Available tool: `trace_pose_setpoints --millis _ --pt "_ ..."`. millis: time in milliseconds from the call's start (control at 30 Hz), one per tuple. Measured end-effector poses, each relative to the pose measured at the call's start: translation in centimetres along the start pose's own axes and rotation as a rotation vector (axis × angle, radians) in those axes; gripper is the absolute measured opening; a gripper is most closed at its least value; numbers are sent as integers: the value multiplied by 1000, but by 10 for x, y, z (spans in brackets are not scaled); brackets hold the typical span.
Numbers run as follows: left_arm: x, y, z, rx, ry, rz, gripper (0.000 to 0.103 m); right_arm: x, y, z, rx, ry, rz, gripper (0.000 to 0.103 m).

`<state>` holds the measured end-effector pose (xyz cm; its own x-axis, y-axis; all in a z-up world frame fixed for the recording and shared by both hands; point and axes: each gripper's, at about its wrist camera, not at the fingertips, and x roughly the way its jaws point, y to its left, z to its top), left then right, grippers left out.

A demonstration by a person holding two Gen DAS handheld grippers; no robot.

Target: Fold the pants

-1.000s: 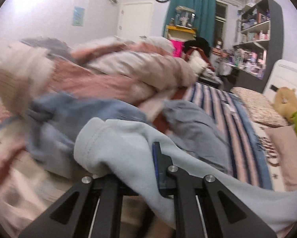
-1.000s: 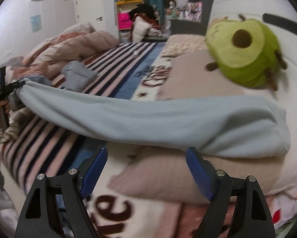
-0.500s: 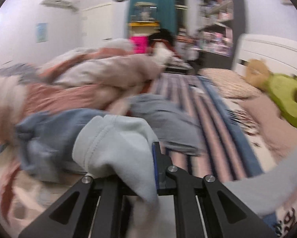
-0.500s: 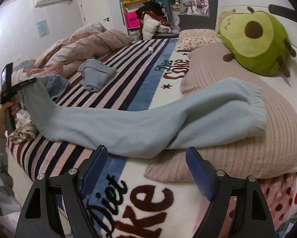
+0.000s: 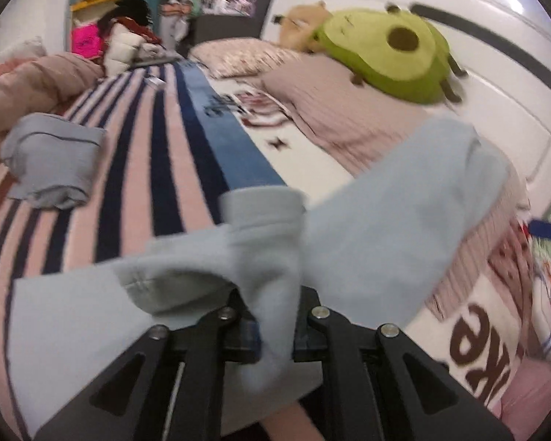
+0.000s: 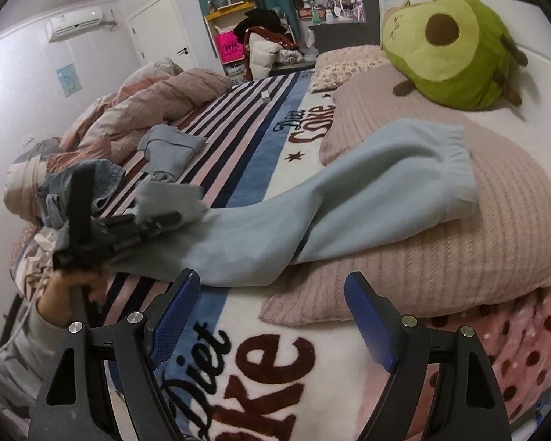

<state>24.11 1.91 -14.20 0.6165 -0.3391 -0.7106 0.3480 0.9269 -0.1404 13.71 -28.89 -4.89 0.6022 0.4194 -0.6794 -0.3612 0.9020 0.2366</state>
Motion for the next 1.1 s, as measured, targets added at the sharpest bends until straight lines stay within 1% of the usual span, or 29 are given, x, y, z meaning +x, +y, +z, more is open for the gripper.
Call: trace_pose_setpoints --millis 67,100,133,200,300,400,500,567,633,733,833,900,1000,1067,1100 --pt "-2 -5 -6 18 15 -22 19 7 3 -1 -2 10 12 78" --pt "-6 -2 -9 14 13 -42 33 12 6 -1 -3 18 20 78" --pt "-15 -1 -13 8 1 -62 49 15 9 -1 -2 23 26 78" --pt "-33 5 -18 9 -36 -71 59 24 17 -1 1 36 45 78" --pt "-68 21 -32 -9 -79 -26 60 39 30 1 5 57 81 78" --pt "-94 45 -45 -49 -108 19 65 59 46 6 12 87 118 78" --pt "-113 72 -63 -89 -119 86 65 83 62 14 38 112 164 79" --pt "-118 89 -72 -121 -120 122 66 101 73 20 41 135 181 81" --pt "-118 103 -83 -148 -125 144 66 120 87 23 15 154 155 81" --pt "-112 120 -97 -178 -136 159 66 145 114 28 -70 160 113 81" --pt "-101 130 -104 -207 -142 149 66 170 136 33 -138 159 79 81" --pt "-92 136 -108 -232 -142 140 66 188 150 36 -170 142 50 81" --pt "-81 141 -114 -255 -132 134 66 198 152 39 -180 89 -26 81" --pt "-82 140 -114 -259 -140 130 66 197 144 41 -179 76 -83 79" --pt "-82 140 -115 -262 -143 128 67 194 136 41 -168 61 -126 79"
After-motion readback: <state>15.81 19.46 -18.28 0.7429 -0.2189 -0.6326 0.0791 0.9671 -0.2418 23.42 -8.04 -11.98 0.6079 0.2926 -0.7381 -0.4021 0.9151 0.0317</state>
